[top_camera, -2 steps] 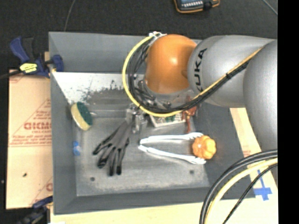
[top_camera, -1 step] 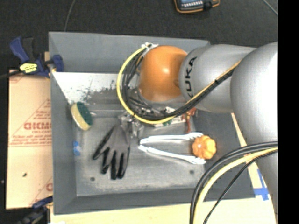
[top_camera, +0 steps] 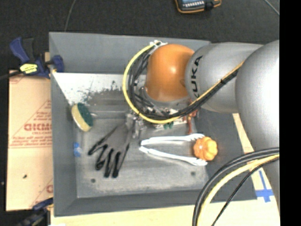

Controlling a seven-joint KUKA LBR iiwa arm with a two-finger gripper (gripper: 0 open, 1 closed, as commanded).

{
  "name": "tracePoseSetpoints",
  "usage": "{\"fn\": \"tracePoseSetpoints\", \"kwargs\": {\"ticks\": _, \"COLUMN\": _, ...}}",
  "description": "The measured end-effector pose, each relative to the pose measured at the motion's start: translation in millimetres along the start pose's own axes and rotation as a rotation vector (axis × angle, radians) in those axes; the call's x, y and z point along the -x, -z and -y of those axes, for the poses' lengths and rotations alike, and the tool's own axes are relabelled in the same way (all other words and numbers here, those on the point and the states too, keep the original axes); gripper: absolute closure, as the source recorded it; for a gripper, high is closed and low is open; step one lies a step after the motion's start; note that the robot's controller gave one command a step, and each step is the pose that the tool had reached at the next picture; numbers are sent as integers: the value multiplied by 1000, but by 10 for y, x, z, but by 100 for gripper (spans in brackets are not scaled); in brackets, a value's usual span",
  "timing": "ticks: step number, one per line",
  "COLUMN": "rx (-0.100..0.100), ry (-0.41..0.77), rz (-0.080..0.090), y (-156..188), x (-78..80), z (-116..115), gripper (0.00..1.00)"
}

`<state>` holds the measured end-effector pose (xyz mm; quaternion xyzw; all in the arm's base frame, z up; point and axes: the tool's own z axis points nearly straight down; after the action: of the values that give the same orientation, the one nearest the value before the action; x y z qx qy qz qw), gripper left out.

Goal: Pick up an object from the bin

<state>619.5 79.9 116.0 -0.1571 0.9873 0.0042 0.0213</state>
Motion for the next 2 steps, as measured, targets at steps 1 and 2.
{"fn": "tracePoseSetpoints", "kwargs": {"ticks": 1, "rx": 2, "ry": 244, "rz": 0, "y": 139, "x": 114, "z": -24, "gripper": 100}}
{"fn": "tracePoseSetpoints", "kwargs": {"ticks": 2, "rx": 5, "ry": 199, "rz": -7, "y": 310, "x": 95, "z": -10, "gripper": 100}}
